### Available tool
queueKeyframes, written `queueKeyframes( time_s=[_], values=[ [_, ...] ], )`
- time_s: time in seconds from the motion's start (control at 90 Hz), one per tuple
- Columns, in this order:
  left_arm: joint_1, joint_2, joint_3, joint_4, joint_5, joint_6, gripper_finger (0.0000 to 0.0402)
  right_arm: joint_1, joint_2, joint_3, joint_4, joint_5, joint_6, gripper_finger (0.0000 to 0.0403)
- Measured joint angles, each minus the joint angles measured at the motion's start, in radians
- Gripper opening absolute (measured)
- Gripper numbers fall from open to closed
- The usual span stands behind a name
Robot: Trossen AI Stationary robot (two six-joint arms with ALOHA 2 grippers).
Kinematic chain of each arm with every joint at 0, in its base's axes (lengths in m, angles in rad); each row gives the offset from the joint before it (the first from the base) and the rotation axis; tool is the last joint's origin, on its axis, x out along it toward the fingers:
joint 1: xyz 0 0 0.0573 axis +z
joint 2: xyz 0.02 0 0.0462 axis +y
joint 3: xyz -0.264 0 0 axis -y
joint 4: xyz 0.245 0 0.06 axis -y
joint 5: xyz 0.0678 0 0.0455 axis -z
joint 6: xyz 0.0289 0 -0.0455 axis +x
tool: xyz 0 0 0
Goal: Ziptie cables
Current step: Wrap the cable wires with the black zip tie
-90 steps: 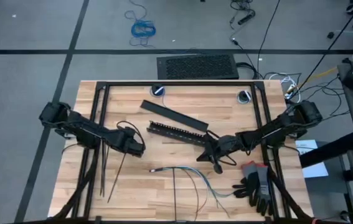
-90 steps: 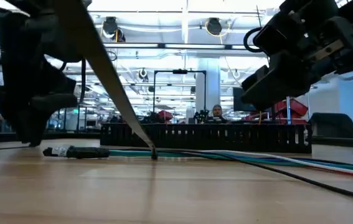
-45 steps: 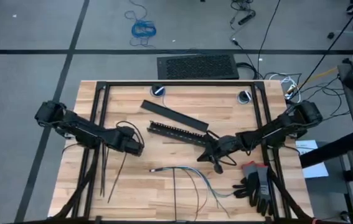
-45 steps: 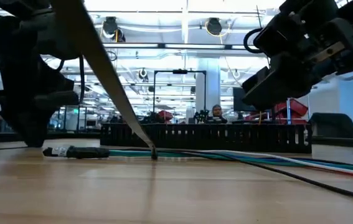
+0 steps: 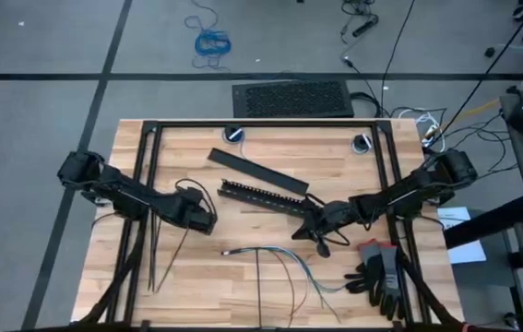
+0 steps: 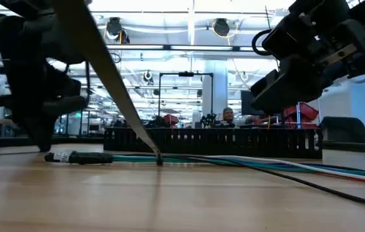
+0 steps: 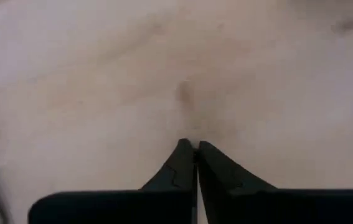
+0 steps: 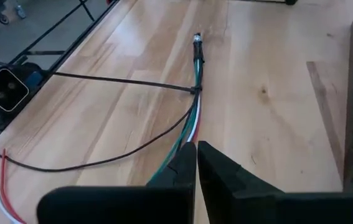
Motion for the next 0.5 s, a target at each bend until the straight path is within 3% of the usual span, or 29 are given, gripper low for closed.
queueKeyframes(
  time_s=[0.211,0.389,0.5],
  values=[
    [-0.032,-0.041,0.109,0.000,-0.054,0.064,0.0007,0.000,0.000,0.000,0.002,0.000,0.000,0.0008],
    [-0.071,-0.073,0.232,0.023,-0.177,0.192,0.0007,0.000,0.000,0.000,0.053,0.003,-0.009,0.0008],
    [-0.087,-0.085,0.296,0.042,-0.228,0.266,0.0008,0.000,0.000,0.000,0.106,0.079,-0.040,0.0008]
  ],
)
